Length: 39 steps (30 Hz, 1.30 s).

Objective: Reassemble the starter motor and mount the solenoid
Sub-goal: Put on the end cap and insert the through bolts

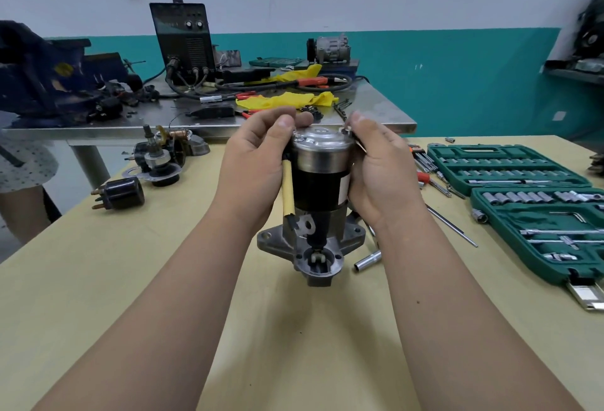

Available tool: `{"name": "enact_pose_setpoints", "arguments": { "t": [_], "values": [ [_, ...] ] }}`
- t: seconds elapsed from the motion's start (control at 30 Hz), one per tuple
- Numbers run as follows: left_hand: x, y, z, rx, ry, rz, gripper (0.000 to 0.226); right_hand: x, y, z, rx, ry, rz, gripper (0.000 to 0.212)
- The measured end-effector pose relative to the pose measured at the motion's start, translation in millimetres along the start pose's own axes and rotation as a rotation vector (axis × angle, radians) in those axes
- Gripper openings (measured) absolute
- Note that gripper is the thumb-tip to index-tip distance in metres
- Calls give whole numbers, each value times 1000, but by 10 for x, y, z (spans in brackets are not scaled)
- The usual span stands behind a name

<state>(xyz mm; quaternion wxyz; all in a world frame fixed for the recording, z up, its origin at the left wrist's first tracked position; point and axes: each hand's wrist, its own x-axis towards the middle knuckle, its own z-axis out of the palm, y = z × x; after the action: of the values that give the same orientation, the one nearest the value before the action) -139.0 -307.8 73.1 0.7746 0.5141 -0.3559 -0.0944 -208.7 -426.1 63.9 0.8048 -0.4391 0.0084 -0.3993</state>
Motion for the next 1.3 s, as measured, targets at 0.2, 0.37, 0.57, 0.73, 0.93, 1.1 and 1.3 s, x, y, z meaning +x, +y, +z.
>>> {"name": "enact_pose_setpoints", "arguments": {
  "t": [0.2, 0.37, 0.57, 0.73, 0.93, 1.1, 1.3],
  "values": [
    [1, 28, -74, 64, -67, 39, 15, 4, -21, -4, -84, 44, -30, 16],
    [4, 34, -46, 152, -47, 43, 20, 13, -16, -18, 20, 74, 5, 20],
    [-11, 52, -18, 135, -63, 26, 21, -6, -6, -34, -35, 67, -40, 16],
    [-27, 61, 4, 174, -42, 16, 18, -2, 9, -47, 37, 63, -43, 25],
    [2, 93, -21, 194, -10, -26, 29, -15, 13, -32, -19, 66, -18, 18],
    [-25, 75, -38, 153, 5, -12, 11, -54, 15, -1, -63, 42, -10, 24],
    [-21, 155, -79, 191, -69, -32, 38, -15, -23, -20, -67, 96, 9, 26]
  ]
}}
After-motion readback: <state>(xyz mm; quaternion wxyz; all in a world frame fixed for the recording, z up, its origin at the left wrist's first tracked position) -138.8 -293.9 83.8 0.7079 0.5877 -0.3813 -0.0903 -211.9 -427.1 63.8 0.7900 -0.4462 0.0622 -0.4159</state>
